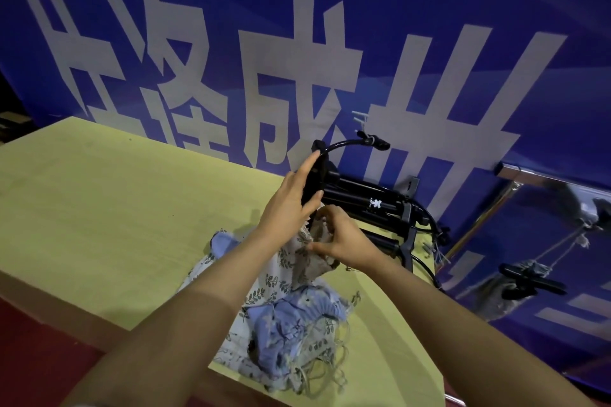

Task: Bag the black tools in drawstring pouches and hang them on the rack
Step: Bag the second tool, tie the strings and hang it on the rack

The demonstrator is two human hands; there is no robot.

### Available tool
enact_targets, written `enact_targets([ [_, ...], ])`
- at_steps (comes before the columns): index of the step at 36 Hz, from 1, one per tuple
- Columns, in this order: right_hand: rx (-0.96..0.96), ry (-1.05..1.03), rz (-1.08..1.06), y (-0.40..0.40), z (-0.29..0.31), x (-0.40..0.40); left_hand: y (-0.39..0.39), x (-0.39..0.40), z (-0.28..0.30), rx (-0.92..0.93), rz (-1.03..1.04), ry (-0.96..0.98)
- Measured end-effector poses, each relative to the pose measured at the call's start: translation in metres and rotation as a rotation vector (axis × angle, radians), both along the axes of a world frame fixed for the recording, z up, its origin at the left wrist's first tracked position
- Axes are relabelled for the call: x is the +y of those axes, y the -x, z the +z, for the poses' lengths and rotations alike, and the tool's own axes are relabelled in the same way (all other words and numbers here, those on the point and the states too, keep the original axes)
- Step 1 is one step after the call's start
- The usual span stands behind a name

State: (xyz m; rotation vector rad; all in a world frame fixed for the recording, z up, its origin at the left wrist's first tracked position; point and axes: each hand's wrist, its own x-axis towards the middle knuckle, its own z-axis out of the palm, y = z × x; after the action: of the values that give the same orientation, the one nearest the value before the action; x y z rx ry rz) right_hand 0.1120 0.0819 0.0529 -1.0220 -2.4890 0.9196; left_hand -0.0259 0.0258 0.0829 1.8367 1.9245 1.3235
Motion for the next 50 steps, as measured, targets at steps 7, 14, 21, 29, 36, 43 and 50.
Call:
enact_targets([
  [7, -0.234, -0.314, 0.08, -0.006, -0.007, -0.003, 0.009, 0.006, 0.003, 0.081, 0.083, 0.067],
  [14, -0.292, -0.51, -0.095, -0.01, -0.006, -0.004, 0.008, 0.005, 0.007, 0.102, 0.132, 0.072],
  [21, -0.04, 0.048, -0.064, -0.013, -0.001, -0.006, 0.004, 0.0, 0.01, 0.145, 0.178, 0.076],
  [29, 0.276, 0.511, -0.14, -0.01, 0.013, -0.014, -0.001, -0.002, 0.007, 0.262, 0.243, 0.089],
  [36, 0.197, 0.469, -0.079, -0.013, 0.021, -0.014, -0.004, -0.004, 0.009, 0.288, 0.286, 0.096],
  [43, -0.333, -0.166, 0.079, -0.02, 0.005, -0.008, -0.005, -0.009, 0.007, 0.291, 0.296, 0.089],
  [50, 0.088, -0.291, -0.193, -0.022, 0.009, -0.01, -0.007, -0.01, 0.009, 0.284, 0.285, 0.094],
])
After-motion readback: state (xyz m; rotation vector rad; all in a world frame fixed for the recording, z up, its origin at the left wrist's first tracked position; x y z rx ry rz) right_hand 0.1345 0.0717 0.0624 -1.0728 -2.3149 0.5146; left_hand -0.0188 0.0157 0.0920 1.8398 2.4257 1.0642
